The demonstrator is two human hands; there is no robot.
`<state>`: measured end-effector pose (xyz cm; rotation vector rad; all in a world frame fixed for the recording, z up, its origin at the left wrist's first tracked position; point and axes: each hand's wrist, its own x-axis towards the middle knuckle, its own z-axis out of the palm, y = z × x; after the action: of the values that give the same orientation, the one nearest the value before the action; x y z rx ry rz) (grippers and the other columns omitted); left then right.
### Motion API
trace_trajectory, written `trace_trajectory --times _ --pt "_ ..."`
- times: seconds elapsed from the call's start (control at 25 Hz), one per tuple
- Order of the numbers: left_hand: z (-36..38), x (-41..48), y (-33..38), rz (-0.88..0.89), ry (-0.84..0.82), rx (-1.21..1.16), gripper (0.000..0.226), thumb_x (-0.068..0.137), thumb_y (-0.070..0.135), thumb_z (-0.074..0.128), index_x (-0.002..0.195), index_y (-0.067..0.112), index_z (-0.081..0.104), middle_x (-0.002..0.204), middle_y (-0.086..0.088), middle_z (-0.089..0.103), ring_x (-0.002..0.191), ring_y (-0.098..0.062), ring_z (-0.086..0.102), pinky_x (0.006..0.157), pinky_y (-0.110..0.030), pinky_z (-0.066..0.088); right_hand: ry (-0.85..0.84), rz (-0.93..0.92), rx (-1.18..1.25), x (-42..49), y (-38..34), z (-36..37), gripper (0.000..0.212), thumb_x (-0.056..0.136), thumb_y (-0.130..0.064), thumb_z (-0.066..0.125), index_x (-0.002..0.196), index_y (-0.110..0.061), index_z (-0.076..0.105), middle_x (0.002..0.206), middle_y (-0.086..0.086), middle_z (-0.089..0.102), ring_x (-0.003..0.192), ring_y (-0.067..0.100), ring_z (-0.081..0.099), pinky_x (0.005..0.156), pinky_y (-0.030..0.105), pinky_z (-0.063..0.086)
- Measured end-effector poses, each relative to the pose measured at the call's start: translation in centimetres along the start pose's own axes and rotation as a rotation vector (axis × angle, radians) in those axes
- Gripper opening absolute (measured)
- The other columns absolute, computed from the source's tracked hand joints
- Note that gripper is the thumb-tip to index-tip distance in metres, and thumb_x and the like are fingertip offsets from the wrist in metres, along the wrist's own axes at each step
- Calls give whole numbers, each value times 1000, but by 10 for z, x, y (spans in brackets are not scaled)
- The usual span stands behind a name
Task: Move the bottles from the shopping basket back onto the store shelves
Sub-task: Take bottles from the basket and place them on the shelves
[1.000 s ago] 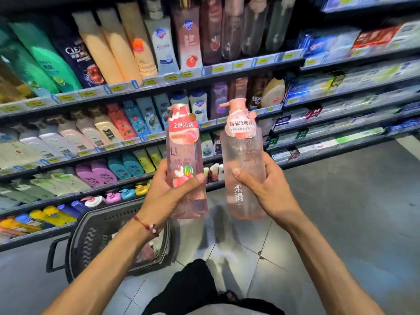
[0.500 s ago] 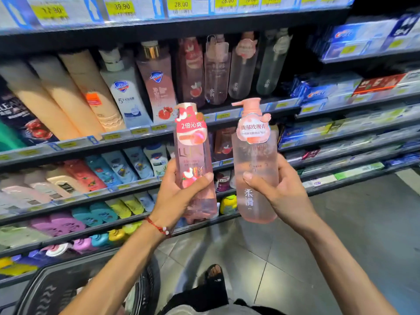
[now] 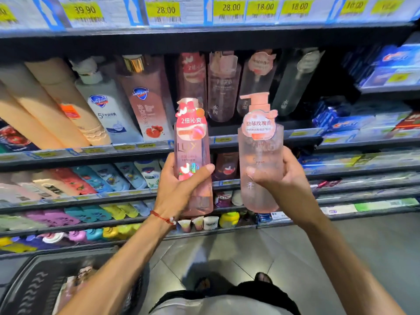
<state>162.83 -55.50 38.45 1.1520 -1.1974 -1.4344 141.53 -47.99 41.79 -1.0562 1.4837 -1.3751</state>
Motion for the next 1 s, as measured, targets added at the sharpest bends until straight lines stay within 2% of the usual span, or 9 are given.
trace_trajectory --times 0.12,0.24,0.44,0.56,0.64,0.76,0.84,0.92,1.0 --pt "22 3 2 14 107 11 71 56 42 89 119 23 62 111 0 76 102 -20 73 86 -35 60 -63 -9 -22 25 2 -24 55 78 -12 86 126 -15 61 107 -4 77 98 11 74 82 23 59" --pt "48 1 2 36 187 20 63 62 34 91 117 25 62 113 1 75 104 -17 72 89 -34 59 -125 -23 -65 41 0 -53 44 84 -7 83 122 -18 62 105 -8 77 95 7 74 79 20 57" --pt "99 -13 -5 31 350 -32 52 65 20 92 110 15 66 93 8 78 82 -5 71 73 -20 55 -237 -18 -92 59 -2 -99 43 85 -7 82 121 -18 61 104 -10 77 94 9 74 78 19 57" --pt "115 -23 -14 -3 423 -140 53 67 21 81 115 12 62 95 6 76 82 -7 70 73 -22 56 -284 2 -99 64 -2 -113 41 87 -6 80 120 -22 62 101 -16 77 91 4 74 76 15 56" --pt "118 -23 -15 -10 444 -150 58 66 21 82 119 10 60 97 2 75 82 -8 70 72 -23 57 -285 19 -86 65 -2 -118 41 87 -7 79 121 -23 62 102 -15 78 93 4 74 75 15 56" --pt "115 -19 -10 11 463 -95 70 61 24 94 118 8 59 99 -2 73 79 -6 70 69 -20 56 -286 22 -86 66 -3 -113 41 88 -9 78 122 -25 62 106 -12 77 96 7 74 76 16 56" --pt "109 -12 -7 40 455 -55 65 64 25 96 116 11 58 101 -2 73 80 -4 70 71 -20 55 -269 13 -78 67 -3 -105 42 88 -8 78 123 -25 62 108 -10 77 98 8 74 78 18 57" --pt "102 -4 -3 77 436 -25 58 69 26 93 113 18 57 104 0 71 85 -2 70 75 -20 55 -246 12 -66 65 -1 -96 43 88 -8 78 125 -24 62 110 -9 77 100 10 74 80 22 58" --pt "92 6 1 130 393 23 63 67 37 94 114 21 56 114 -5 69 100 -11 70 87 -30 58 -215 1 -50 63 3 -85 45 88 -8 78 126 -23 61 112 -7 77 102 12 75 83 26 58"
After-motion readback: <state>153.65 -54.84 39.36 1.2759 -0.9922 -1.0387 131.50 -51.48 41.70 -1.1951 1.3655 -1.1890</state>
